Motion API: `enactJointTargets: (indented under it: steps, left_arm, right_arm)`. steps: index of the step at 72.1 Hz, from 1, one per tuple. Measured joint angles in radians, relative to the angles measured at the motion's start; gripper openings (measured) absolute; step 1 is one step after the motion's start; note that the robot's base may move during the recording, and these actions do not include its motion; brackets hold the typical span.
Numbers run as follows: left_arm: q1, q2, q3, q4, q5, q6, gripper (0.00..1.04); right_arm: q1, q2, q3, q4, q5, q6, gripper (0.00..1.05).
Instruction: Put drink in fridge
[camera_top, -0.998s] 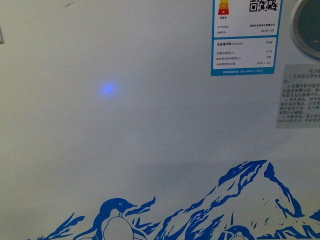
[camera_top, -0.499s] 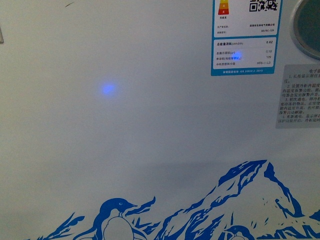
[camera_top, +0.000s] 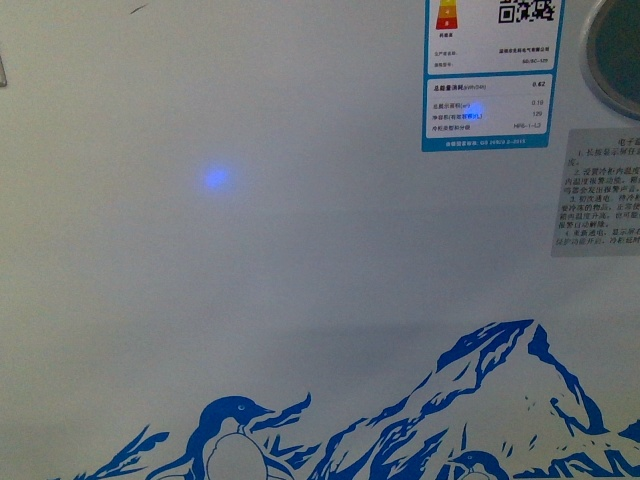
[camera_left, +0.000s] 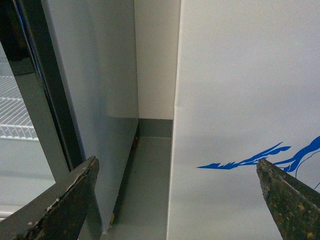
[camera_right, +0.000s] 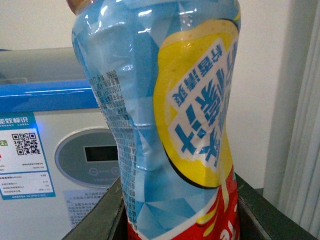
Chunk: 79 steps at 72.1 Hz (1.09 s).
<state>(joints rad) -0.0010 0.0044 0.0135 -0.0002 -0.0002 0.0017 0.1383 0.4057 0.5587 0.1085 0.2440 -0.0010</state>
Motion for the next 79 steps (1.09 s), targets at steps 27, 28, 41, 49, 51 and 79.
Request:
enactJointTargets:
  steps: [27, 28, 41, 49, 51, 79]
  left_arm:
    - [0.000, 0.000, 0.000, 0.000, 0.000, 0.000, 0.97]
    - [0.000, 0.000, 0.000, 0.000, 0.000, 0.000, 0.97]
    - [0.000, 0.000, 0.000, 0.000, 0.000, 0.000, 0.97]
    - [0.000, 0.000, 0.000, 0.000, 0.000, 0.000, 0.97]
    - [0.000, 0.000, 0.000, 0.000, 0.000, 0.000, 0.97]
    - [0.000, 0.000, 0.000, 0.000, 0.000, 0.000, 0.97]
  right_arm:
    - [0.000, 0.000, -0.011, 0.000, 0.000, 0.001, 0.41]
    - [0.000, 0.000, -0.011, 0.000, 0.000, 0.000, 0.41]
    - [0.000, 0.000, -0.011, 0.000, 0.000, 0.001, 0.41]
    - [0.000, 0.000, -0.011, 0.000, 0.000, 0.001, 0.41]
    - [0.000, 0.000, -0.011, 0.000, 0.000, 0.001, 0.41]
    - [0.000, 0.000, -0.011, 0.000, 0.000, 0.001, 0.41]
